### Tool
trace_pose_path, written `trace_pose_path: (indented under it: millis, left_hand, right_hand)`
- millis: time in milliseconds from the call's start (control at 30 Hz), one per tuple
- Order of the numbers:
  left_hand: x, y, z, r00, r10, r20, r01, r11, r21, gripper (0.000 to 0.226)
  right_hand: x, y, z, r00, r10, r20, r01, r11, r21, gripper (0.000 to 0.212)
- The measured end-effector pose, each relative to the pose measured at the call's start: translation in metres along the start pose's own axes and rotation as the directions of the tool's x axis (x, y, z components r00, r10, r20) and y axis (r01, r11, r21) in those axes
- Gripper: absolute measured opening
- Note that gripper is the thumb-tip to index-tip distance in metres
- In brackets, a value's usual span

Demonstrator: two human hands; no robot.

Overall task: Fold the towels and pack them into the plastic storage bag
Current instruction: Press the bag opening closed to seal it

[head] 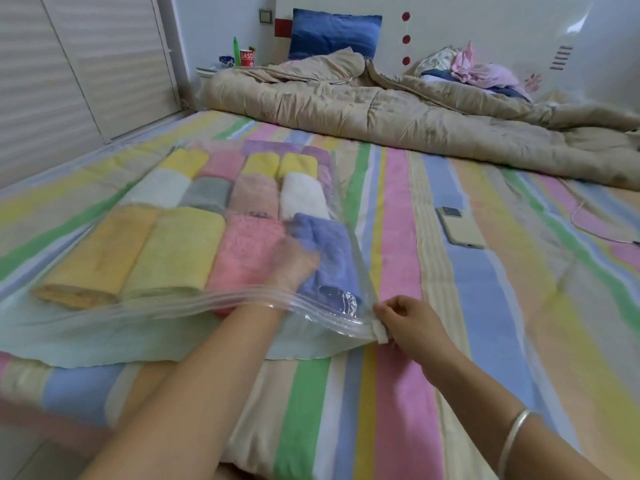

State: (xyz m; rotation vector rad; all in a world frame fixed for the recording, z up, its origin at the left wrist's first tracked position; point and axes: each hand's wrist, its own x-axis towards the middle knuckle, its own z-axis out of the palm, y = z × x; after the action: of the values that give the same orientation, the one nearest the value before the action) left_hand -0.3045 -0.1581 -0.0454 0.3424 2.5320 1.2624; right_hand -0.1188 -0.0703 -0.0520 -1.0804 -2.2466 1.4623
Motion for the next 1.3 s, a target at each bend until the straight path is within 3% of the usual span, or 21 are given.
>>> trace_pose_path:
  millis: [67, 133, 200, 267, 300, 367, 500, 633, 700, 800, 867, 900, 933, 1000, 1067, 1100, 1133, 1167, 1300]
  left_hand:
    - [0.000, -0.003, 0.007, 0.959, 0.251, -0.133, -0.179, 0.897, 0.404, 0.062]
    - [-0.004, -0.009, 0.016, 0.923, 0.360, -0.140, -0.211, 0.773, 0.599, 0.069]
    - [-0.012, -0.021, 0.022, 0.878, 0.465, -0.118, -0.282, 0.700, 0.656, 0.057]
    - [-0.035, -0.040, 0.028, 0.751, 0.658, -0.056, -0.481, 0.603, 0.636, 0.044]
    - [-0.047, -0.052, 0.035, 0.653, 0.756, -0.036, -0.576, 0.527, 0.625, 0.045]
    - [-0.068, -0.068, 0.046, 0.548, 0.835, 0.046, -0.668, 0.404, 0.625, 0.047]
    - [-0.075, -0.067, 0.052, 0.690, 0.707, 0.156, -0.592, 0.428, 0.684, 0.056]
    - [-0.091, -0.045, 0.066, 0.758, 0.615, 0.217, -0.586, 0.497, 0.640, 0.056]
    - [-0.114, -0.031, 0.073, 0.756, 0.638, 0.148, -0.593, 0.571, 0.567, 0.059]
    - [-0.155, -0.020, 0.067, 0.815, 0.577, 0.051, -0.568, 0.780, 0.263, 0.048]
    - [-0.180, -0.024, 0.060, 0.803, 0.586, -0.111, -0.574, 0.810, 0.124, 0.027]
    - [-0.187, -0.030, 0.057, 0.791, 0.583, -0.185, -0.577, 0.812, 0.094, 0.026]
    - [-0.192, -0.035, 0.054, 0.800, 0.560, -0.215, -0.560, 0.826, 0.066, 0.032]
    - [-0.207, -0.035, 0.053, 0.887, 0.439, -0.146, -0.447, 0.894, -0.025, 0.046]
    - [-0.225, -0.023, 0.057, 0.988, 0.095, 0.122, -0.054, 0.952, -0.303, 0.051]
    - [-0.231, -0.017, 0.062, 0.946, -0.087, 0.312, 0.218, 0.884, -0.413, 0.049]
    - [-0.234, -0.013, 0.067, 0.875, -0.192, 0.445, 0.403, 0.799, -0.446, 0.049]
    - [-0.232, -0.012, 0.073, 0.830, -0.238, 0.504, 0.491, 0.740, -0.459, 0.050]
    - [-0.216, 0.007, 0.088, 0.807, -0.224, 0.547, 0.558, 0.595, -0.579, 0.051]
  right_hand:
    - [0.002, 0.006, 0.002, 1.000, 0.021, 0.006, -0.021, 1.000, 0.009, 0.025]
    - [0.002, 0.009, 0.003, 0.999, 0.039, 0.015, -0.040, 0.999, 0.038, 0.025]
    - [0.002, 0.012, 0.003, 0.999, 0.041, 0.022, -0.042, 0.997, 0.058, 0.027]
    - [0.002, 0.016, 0.005, 0.999, 0.034, 0.029, -0.036, 0.998, 0.053, 0.031]
    - [0.002, 0.018, 0.006, 0.999, 0.022, 0.024, -0.023, 0.999, 0.046, 0.033]
    - [0.002, 0.022, 0.008, 1.000, -0.016, -0.004, 0.016, 0.999, 0.038, 0.036]
    - [0.003, 0.027, 0.005, 0.996, -0.071, -0.048, 0.070, 0.997, -0.031, 0.039]
    - [0.006, 0.029, -0.020, 0.997, -0.058, -0.056, 0.056, 0.998, -0.040, 0.037]
    - [0.002, 0.033, -0.032, 0.999, -0.031, -0.012, 0.031, 1.000, 0.002, 0.034]
    - [-0.008, 0.043, -0.042, 1.000, -0.016, -0.005, 0.017, 0.999, 0.037, 0.035]
    - [-0.017, 0.049, -0.047, 1.000, -0.001, 0.009, 0.000, 0.996, 0.088, 0.036]
    - [-0.020, 0.051, -0.049, 1.000, 0.010, 0.025, -0.013, 0.993, 0.113, 0.036]
    - [-0.025, 0.054, -0.051, 0.999, 0.022, 0.037, -0.027, 0.991, 0.131, 0.036]
    - [-0.031, 0.057, -0.052, 0.998, 0.042, 0.043, -0.048, 0.987, 0.155, 0.036]
    - [-0.036, 0.058, -0.052, 0.998, 0.048, 0.031, -0.053, 0.983, 0.176, 0.038]
    - [-0.037, 0.057, -0.052, 0.998, 0.050, 0.024, -0.053, 0.982, 0.182, 0.040]
    - [-0.039, 0.057, -0.051, 0.998, 0.054, 0.016, -0.056, 0.980, 0.189, 0.041]
    - [-0.040, 0.057, -0.052, 0.998, 0.059, 0.009, -0.060, 0.979, 0.196, 0.043]
    - [-0.049, 0.057, -0.055, 0.995, 0.064, 0.081, -0.082, 0.966, 0.243, 0.042]
